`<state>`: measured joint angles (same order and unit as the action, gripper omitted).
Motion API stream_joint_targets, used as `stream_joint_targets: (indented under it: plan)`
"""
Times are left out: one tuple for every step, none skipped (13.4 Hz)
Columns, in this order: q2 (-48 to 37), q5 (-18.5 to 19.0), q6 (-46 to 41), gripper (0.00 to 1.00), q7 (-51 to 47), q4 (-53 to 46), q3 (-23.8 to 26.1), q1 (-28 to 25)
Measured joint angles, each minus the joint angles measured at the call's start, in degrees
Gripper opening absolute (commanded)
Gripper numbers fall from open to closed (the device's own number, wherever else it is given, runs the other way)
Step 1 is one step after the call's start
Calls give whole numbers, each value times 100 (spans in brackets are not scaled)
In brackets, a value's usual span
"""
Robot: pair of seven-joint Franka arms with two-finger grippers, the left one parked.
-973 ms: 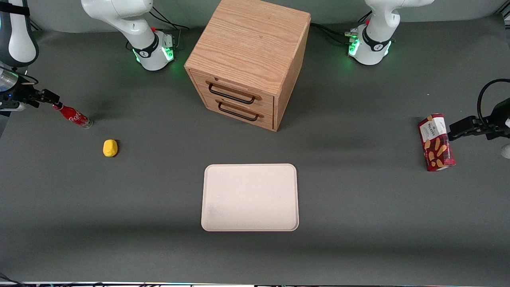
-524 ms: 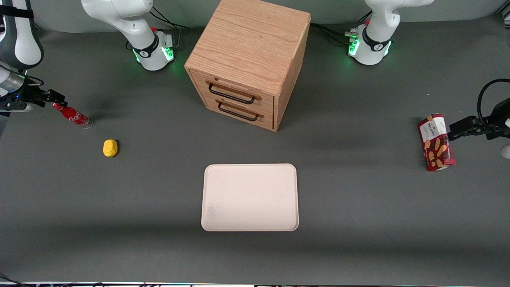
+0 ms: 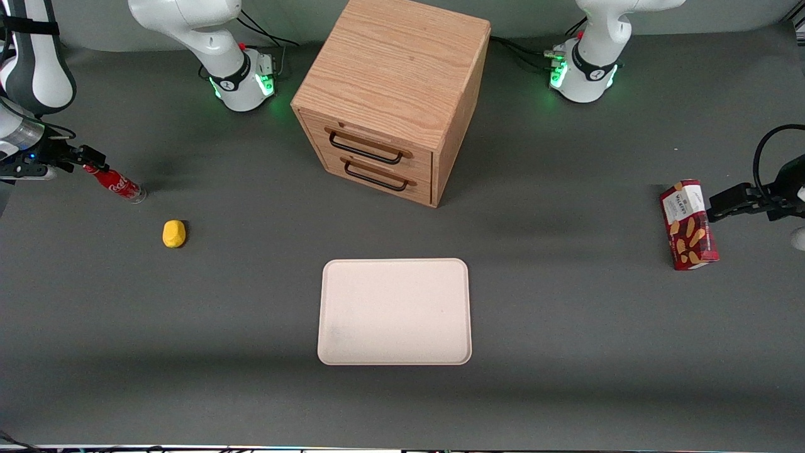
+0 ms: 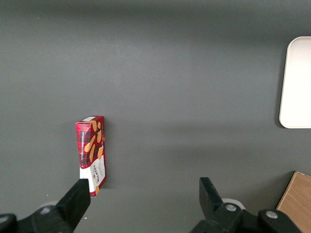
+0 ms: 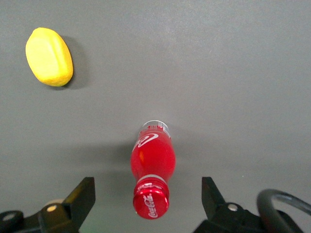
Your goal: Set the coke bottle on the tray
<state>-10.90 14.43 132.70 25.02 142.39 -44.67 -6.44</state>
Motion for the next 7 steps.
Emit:
stream_joint_targets:
  plan:
    - [4,0,0,29,0,2,-6,0]
    - [7,0,0,16,0,5,-13,0]
    - [11,0,-5,6,0,6,-18,0]
    - [17,0,-11,0,0,6,-22,0]
    - [26,0,-15,0,0,7,-25,0]
    - [34,1,-17,0,0,6,-27,0]
    - [34,1,-19,0,0,5,-27,-1]
